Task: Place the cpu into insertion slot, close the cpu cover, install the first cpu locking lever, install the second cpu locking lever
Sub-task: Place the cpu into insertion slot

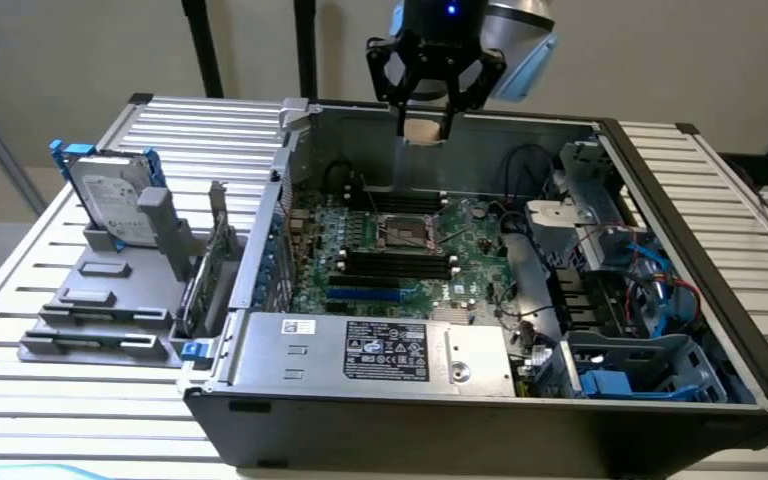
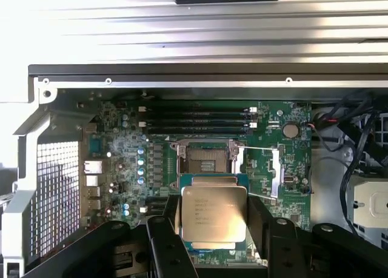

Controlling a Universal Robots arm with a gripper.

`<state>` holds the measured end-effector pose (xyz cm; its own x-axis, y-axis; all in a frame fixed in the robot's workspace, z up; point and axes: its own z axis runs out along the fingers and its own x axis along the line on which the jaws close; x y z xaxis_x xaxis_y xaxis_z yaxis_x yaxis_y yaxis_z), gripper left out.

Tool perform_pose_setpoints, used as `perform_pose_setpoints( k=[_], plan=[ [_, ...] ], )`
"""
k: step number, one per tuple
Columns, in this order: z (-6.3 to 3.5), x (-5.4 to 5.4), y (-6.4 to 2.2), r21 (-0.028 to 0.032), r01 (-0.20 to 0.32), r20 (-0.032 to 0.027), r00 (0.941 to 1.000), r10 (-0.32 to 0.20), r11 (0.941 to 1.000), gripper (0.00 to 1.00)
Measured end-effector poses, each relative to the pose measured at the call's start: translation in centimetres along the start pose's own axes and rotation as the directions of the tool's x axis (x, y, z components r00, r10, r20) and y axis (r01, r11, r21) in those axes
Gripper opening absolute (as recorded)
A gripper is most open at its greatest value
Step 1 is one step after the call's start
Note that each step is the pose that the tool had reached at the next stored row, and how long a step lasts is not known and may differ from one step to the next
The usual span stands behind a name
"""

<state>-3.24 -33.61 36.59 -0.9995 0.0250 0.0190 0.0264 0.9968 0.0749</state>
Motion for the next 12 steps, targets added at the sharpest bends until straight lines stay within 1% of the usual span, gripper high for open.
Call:
perform_pose_setpoints(
  k=[2,3,6,8,10,12],
  plan=[
    [0.03,0.01,0.20,0.0084,-0.001,0.0002,1.0000,0.001,1.0000,0.54],
    [0.04,0.00,0.23,0.0107,-0.004,0.0005,1.0000,0.004,0.9999,0.54],
    [0.06,-0.03,0.23,0.0113,-0.038,0.0030,0.9993,0.038,0.9992,0.54],
    [0.09,-0.03,0.23,0.0106,-0.067,0.0052,0.9978,0.067,0.9977,0.54],
    [0.11,-0.03,0.23,0.0098,-0.098,0.0076,0.9951,0.098,0.9951,0.54],
    [0.14,-0.03,0.23,0.0088,-0.133,0.0101,0.9910,0.133,0.9910,0.54]
  ],
)
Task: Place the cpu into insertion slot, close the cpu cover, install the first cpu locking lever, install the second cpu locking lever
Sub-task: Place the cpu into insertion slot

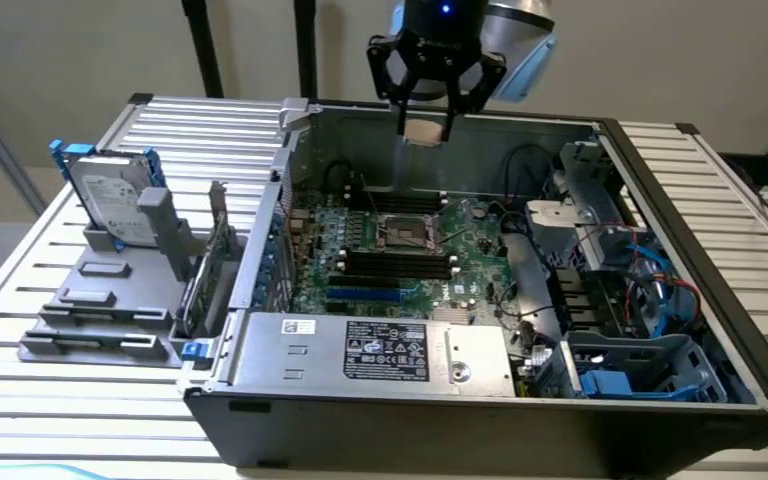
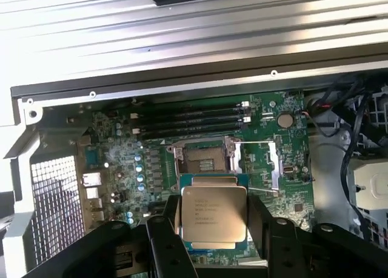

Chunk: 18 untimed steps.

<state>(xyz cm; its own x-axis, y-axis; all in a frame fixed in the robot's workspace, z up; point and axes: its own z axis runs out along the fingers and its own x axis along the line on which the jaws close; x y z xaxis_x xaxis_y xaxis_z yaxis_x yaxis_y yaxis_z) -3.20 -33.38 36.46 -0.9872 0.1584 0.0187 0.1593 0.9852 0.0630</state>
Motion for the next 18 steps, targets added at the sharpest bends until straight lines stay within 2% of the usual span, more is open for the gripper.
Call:
perform_pose_setpoints(
  k=[4,9,13,18],
  plan=[
    [0.05,0.00,0.00,-0.0015,-0.072,0.0045,0.9974,0.072,0.9974,0.54],
    [0.11,0.00,-0.01,-0.0039,-0.162,0.0100,0.9867,0.162,0.9868,0.54],
    [0.17,0.00,-0.01,-0.0062,-0.233,0.0143,0.9722,0.234,0.9723,0.54],
    [0.25,0.00,-0.02,-0.0093,-0.320,0.0192,0.9473,0.320,0.9475,0.54]
  ],
)
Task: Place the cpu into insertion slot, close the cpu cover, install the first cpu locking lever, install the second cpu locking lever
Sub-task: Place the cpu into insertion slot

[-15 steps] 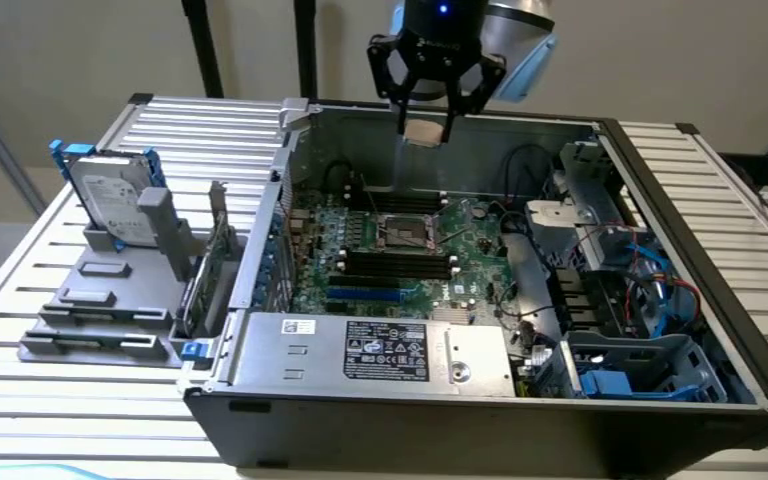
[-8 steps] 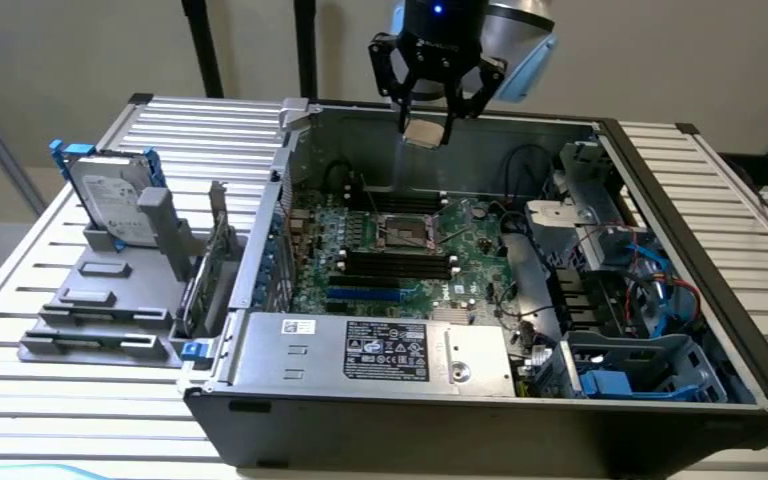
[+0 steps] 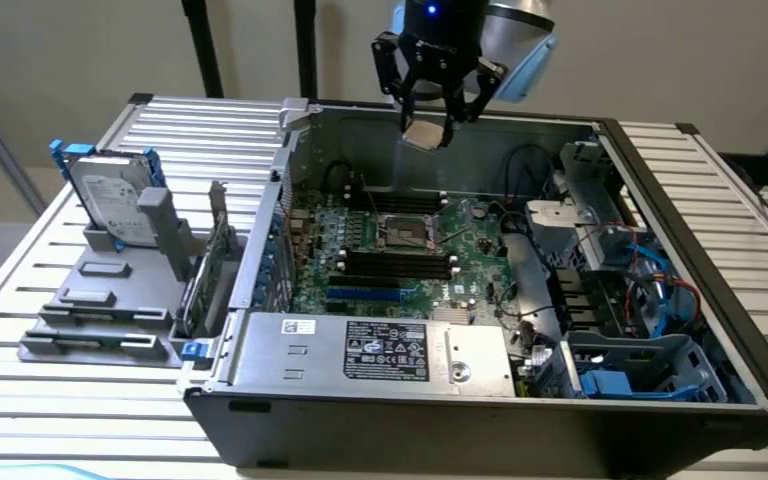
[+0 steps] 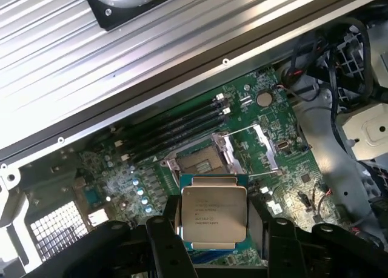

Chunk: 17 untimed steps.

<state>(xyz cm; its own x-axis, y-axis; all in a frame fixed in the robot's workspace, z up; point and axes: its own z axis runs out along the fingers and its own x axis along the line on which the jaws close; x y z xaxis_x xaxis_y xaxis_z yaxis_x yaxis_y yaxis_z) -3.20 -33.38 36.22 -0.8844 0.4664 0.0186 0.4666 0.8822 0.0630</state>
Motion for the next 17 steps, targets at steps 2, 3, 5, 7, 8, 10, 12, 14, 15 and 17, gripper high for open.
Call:
perform_pose_setpoints(
  k=[2,3,5,7,8,10,12,14,15,17],
  plan=[
    [0.04,0.00,0.00,-0.0008,-0.037,0.0024,0.9993,0.037,0.9993,0.54],
    [0.05,0.00,0.00,-0.0011,-0.055,0.0035,0.9985,0.055,0.9985,0.54],
    [0.08,0.00,0.00,-0.0020,-0.091,0.0057,0.9958,0.091,0.9958,0.54],
    [0.12,0.00,-0.01,-0.0029,-0.127,0.0078,0.9919,0.127,0.9919,0.54],
    [0.13,0.00,-0.01,-0.0033,-0.145,0.0089,0.9894,0.145,0.9895,0.54],
    [0.17,0.00,-0.01,-0.0045,-0.182,0.0111,0.9833,0.182,0.9834,0.54],
    [0.20,0.00,-0.01,-0.0056,-0.217,0.0133,0.9760,0.217,0.9761,0.54],
    [0.24,0.00,-0.02,-0.0068,-0.252,0.0153,0.9675,0.252,0.9676,0.54],
    [0.25,0.00,-0.02,-0.0074,-0.269,0.0163,0.9628,0.270,0.9630,0.54],
    [0.29,-0.01,-0.02,-0.0088,-0.304,0.0183,0.9525,0.304,0.9527,0.54]
  ],
)
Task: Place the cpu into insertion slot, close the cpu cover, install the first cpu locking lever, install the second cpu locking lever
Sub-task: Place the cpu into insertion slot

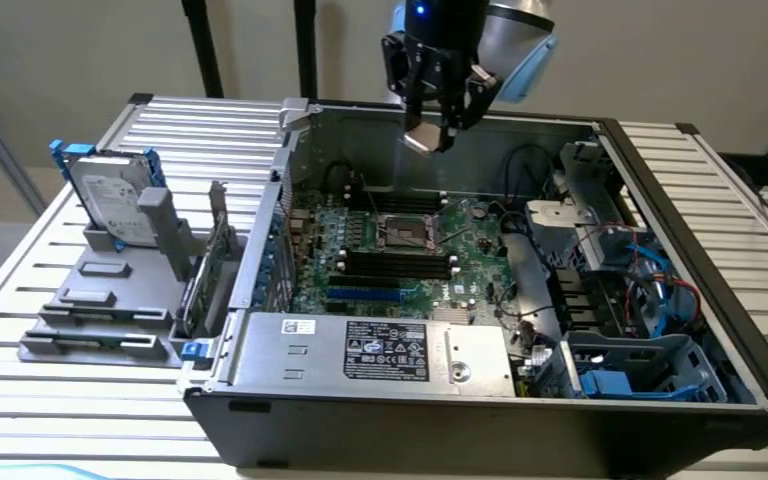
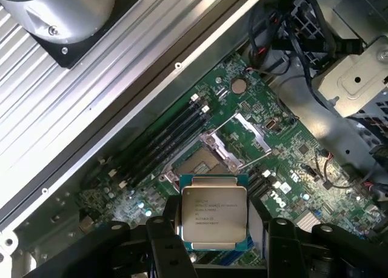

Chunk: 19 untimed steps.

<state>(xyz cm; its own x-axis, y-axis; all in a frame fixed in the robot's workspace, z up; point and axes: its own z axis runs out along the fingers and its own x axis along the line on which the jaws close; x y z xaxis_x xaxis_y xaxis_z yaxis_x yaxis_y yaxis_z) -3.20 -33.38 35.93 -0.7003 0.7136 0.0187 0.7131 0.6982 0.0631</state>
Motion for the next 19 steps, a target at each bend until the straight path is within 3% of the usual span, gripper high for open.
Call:
perform_pose_setpoints(
  k=[5,10,14,19],
  plan=[
    [0.09,0.00,0.00,-0.0019,-0.091,0.0057,0.9958,0.091,0.9958,0.54],
    [0.19,0.00,-0.01,-0.0043,-0.181,0.0112,0.9834,0.181,0.9835,0.54],
    [0.28,0.00,-0.02,-0.0067,-0.251,0.0152,0.9678,0.251,0.9679,0.54],
    [0.44,-0.01,-0.03,-0.0097,-0.338,0.0202,0.9408,0.338,0.9411,0.54]
  ],
)
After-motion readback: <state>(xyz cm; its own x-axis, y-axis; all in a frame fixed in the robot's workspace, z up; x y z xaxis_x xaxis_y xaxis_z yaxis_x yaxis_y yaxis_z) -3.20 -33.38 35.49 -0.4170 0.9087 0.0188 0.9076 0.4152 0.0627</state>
